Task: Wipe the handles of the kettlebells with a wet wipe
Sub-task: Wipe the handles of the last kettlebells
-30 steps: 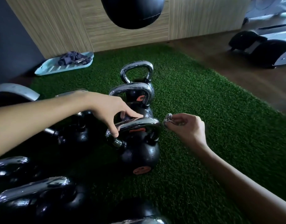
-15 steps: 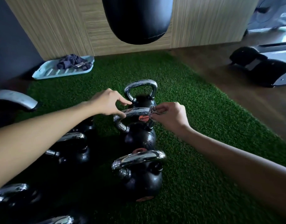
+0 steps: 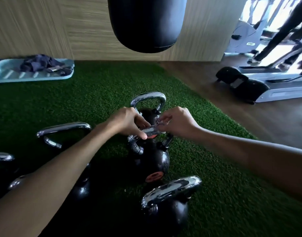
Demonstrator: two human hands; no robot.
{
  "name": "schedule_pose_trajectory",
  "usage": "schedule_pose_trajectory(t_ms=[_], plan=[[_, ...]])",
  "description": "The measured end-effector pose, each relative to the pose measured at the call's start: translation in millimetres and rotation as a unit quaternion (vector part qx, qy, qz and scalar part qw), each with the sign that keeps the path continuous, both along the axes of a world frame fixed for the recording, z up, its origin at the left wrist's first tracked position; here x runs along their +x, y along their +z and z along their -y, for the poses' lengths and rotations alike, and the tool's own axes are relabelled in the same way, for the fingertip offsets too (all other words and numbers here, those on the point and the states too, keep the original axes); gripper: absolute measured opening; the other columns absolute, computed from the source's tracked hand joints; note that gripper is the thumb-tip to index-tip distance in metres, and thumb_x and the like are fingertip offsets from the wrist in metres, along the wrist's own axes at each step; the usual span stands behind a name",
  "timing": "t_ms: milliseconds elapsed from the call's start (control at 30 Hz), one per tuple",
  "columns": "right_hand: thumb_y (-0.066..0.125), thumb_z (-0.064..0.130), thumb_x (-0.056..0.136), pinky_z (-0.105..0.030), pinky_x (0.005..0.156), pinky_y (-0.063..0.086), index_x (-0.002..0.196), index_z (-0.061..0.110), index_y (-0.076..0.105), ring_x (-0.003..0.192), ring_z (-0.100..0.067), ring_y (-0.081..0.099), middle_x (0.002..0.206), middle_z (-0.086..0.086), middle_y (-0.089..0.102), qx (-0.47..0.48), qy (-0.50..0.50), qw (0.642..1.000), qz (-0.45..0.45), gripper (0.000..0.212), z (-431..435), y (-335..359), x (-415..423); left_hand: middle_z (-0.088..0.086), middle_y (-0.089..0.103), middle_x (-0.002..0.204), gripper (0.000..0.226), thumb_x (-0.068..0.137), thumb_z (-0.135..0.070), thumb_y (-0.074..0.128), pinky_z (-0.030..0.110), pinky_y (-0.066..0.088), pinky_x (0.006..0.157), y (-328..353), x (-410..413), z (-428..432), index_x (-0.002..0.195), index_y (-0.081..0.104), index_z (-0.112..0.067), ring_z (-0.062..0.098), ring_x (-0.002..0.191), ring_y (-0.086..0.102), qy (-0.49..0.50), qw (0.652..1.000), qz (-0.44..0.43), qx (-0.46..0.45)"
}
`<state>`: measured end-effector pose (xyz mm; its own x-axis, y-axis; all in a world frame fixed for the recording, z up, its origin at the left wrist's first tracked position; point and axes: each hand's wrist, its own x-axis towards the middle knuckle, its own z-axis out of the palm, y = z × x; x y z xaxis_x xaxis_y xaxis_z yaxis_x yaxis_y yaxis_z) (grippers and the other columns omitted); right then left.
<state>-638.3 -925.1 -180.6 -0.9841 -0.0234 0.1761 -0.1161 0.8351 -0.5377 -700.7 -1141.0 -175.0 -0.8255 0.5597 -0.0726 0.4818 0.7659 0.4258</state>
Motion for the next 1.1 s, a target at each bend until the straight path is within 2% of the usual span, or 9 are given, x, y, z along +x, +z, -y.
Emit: schedule_pose_trajectory(t_ms=[67, 167, 300, 533, 633, 733, 933, 1033, 1100], plan=[[0.088, 0.036, 0.075, -0.010, 0.058, 0.046, 0.094, 0.026, 0.081, 0.070, 0.007, 0.065, 0.084, 0.016, 0.074, 0.028, 0.025, 0.999, 0.003, 0.023, 6, 5, -5, -0.022, 0.072, 0.115, 0.049, 0.062, -0.053, 0.091, 0.025, 0.054, 0.087, 0, -3, 0, 0.109, 0.075, -0.047, 0.002, 0.101, 0.064, -0.007, 1.000, -0.009, -0.017], [0.084, 0.033, 0.081, 0.000, 0.059, 0.042, 0.098, 0.022, 0.082, 0.073, 0.012, 0.063, 0.093, 0.012, 0.076, 0.072, 0.077, 0.994, 0.010, 0.020, 10, 10, -11, -0.021, 0.072, 0.116, 0.059, 0.060, -0.055, 0.092, 0.028, 0.056, 0.090, 3, -6, -7, 0.115, 0.073, -0.044, 0.004, 0.101, 0.066, -0.001, 0.999, -0.011, -0.048], [0.081, 0.033, 0.084, 0.002, 0.057, 0.039, 0.100, 0.021, 0.082, 0.072, 0.015, 0.057, 0.093, 0.016, 0.070, 0.107, 0.113, 0.988, -0.014, 0.020, 5, 11, -12, -0.022, 0.075, 0.103, 0.054, 0.057, -0.053, 0.094, 0.027, 0.059, 0.086, 11, -5, -14, 0.106, 0.077, -0.040, 0.000, 0.089, 0.069, -0.004, 0.998, -0.004, -0.070], [0.085, 0.037, 0.079, -0.004, 0.053, 0.040, 0.095, 0.030, 0.082, 0.064, 0.015, 0.060, 0.072, 0.025, 0.068, 0.008, 0.055, 0.998, -0.019, 0.018, -35, -7, -5, -0.017, 0.075, 0.096, 0.048, 0.066, -0.056, 0.089, 0.007, 0.036, 0.048, 9, 14, -25, 0.108, 0.078, -0.034, -0.013, 0.061, 0.051, 0.009, 0.995, -0.079, -0.057], [0.084, 0.036, 0.080, -0.007, 0.055, 0.042, 0.094, 0.027, 0.082, 0.067, 0.009, 0.063, 0.078, 0.019, 0.070, 0.003, 0.078, 0.996, -0.032, 0.017, -26, -10, -7, -0.010, 0.074, 0.095, 0.040, 0.077, -0.046, 0.086, 0.009, 0.035, 0.054, 4, 22, -29, 0.110, 0.077, -0.025, -0.001, 0.065, 0.055, -0.004, 0.991, -0.114, -0.074], [0.084, 0.036, 0.080, -0.010, 0.055, 0.045, 0.091, 0.026, 0.082, 0.069, 0.004, 0.066, 0.080, 0.015, 0.074, 0.002, 0.086, 0.995, -0.044, 0.015, -24, -11, -8, -0.001, 0.076, 0.094, 0.032, 0.083, -0.044, 0.081, 0.027, 0.050, 0.069, -5, 29, -28, 0.105, 0.075, -0.022, 0.015, 0.081, 0.069, -0.003, 0.985, -0.140, -0.102], [0.082, 0.032, 0.084, -0.010, 0.041, 0.040, 0.090, 0.016, 0.082, 0.045, 0.006, 0.055, 0.082, 0.004, 0.077, -0.067, 0.072, 0.995, -0.011, 0.016, -59, -25, -4, -0.001, 0.072, 0.089, 0.041, 0.086, -0.046, 0.078, 0.027, 0.048, 0.068, 0, 38, -15, 0.121, 0.074, -0.026, 0.005, 0.064, 0.053, 0.006, 0.985, -0.134, -0.112], [0.081, 0.034, 0.085, -0.024, 0.056, 0.059, 0.095, 0.020, 0.081, 0.062, -0.003, 0.070, 0.082, 0.009, 0.077, -0.067, 0.090, 0.993, -0.040, 0.017, -47, -27, -6, -0.001, 0.074, 0.093, 0.047, 0.084, -0.048, 0.079, 0.022, 0.048, 0.067, 2, 42, -9, 0.126, 0.072, -0.025, 0.004, 0.065, 0.055, 0.015, 0.986, -0.121, -0.117], [0.082, 0.032, 0.083, -0.023, 0.061, 0.059, 0.093, 0.022, 0.081, 0.068, -0.005, 0.072, 0.080, 0.012, 0.076, -0.074, 0.106, 0.990, -0.054, 0.015, -38, -25, -8, -0.011, 0.069, 0.076, 0.044, 0.084, -0.045, 0.080, 0.011, 0.039, 0.056, 3, 43, -4, 0.122, 0.074, -0.024, -0.004, 0.057, 0.051, 0.023, 0.986, -0.117, -0.117]])
